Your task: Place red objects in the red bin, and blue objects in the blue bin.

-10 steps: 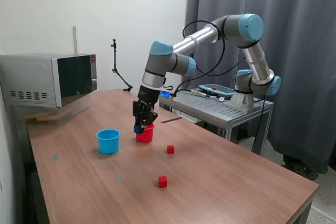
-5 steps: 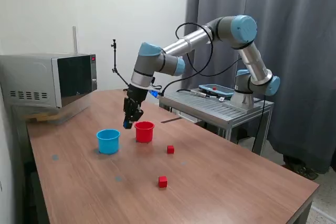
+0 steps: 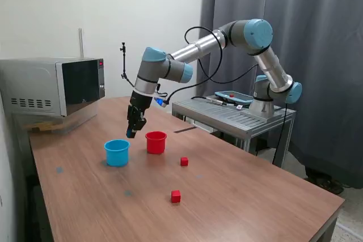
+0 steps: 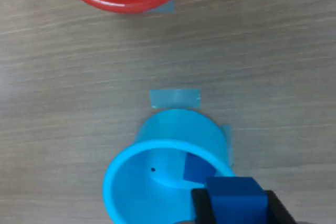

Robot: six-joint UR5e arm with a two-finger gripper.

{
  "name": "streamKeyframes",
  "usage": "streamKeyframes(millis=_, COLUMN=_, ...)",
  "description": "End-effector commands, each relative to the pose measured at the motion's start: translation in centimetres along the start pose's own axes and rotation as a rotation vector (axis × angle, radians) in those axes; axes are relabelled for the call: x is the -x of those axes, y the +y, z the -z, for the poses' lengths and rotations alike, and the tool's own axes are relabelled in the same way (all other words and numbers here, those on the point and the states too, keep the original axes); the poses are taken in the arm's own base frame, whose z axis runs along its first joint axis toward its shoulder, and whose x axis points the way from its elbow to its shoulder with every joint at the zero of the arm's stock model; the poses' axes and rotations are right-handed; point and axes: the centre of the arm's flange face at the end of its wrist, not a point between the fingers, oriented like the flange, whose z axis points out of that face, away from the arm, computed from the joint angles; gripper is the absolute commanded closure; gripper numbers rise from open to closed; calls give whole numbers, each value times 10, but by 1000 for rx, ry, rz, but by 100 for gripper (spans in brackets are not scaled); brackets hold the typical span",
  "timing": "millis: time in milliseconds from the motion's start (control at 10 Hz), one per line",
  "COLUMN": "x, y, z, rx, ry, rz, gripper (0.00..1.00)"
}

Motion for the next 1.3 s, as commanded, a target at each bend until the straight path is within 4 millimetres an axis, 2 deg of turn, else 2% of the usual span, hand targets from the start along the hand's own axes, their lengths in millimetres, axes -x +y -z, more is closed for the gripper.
streamKeyframes(millis=0, x=5, y=3, z=-3, rx=2, ry=0, rz=-7, gripper=100)
streamKeyframes(millis=700, x=9, y=20, z=-13, rx=36, ry=1, rz=-21, gripper=100)
streamKeyframes(millis=1200, x=18, y=19, z=-31, rx=18, ry=-7, rz=-67, gripper=100)
